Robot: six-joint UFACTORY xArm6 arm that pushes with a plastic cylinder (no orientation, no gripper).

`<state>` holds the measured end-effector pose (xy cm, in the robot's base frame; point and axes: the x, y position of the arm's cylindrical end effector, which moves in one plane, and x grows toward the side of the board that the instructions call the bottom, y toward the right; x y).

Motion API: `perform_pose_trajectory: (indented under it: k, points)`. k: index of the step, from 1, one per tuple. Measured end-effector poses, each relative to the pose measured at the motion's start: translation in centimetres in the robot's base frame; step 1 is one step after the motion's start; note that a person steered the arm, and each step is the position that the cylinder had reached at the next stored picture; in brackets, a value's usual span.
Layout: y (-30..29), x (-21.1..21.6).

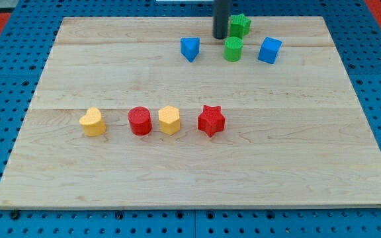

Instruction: Push green star towards the center left

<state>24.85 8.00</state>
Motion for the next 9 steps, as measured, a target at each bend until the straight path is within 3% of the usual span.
perform_pose_trajectory:
  k: [1,3,7,9]
  points:
    - [4.5,0.0]
    - [7.8,-4.2]
    - [-11.2,-1.1]
    - [-15.6,1.3]
